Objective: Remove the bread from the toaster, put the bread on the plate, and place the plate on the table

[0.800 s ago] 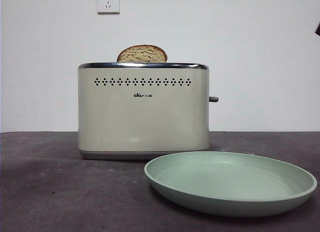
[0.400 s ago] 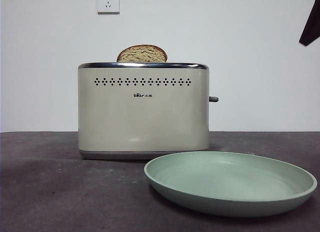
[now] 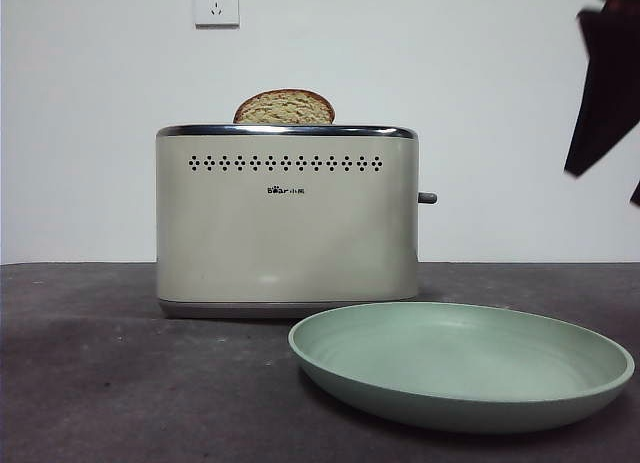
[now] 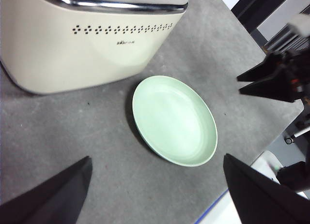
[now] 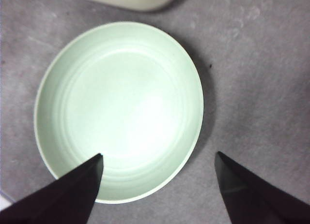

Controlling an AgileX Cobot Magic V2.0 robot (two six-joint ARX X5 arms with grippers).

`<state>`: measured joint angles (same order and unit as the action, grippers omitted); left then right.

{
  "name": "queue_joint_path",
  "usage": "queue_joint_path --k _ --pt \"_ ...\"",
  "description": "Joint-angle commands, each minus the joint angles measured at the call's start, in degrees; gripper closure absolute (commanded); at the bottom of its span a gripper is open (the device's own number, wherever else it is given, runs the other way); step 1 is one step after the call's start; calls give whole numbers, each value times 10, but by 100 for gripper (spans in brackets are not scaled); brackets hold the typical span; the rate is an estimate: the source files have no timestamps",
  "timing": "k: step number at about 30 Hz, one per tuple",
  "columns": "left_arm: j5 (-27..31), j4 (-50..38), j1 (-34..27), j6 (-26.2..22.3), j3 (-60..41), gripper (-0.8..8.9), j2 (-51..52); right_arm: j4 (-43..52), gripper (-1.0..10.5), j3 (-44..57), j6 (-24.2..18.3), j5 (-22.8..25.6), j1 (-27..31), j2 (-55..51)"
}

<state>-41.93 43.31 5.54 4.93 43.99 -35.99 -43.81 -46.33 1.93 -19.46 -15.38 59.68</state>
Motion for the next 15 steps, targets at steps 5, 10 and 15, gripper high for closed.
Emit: queue_joint_path --k 5,10,15 --pt "2 -68 2 -9 15 370 -19 15 579 -9 6 0 -3 24" --pt "16 -156 19 -5 28 370 -68 16 579 -9 6 0 -3 24" --pt "49 -198 45 -23 86 370 -151 16 579 -9 6 0 -3 24"
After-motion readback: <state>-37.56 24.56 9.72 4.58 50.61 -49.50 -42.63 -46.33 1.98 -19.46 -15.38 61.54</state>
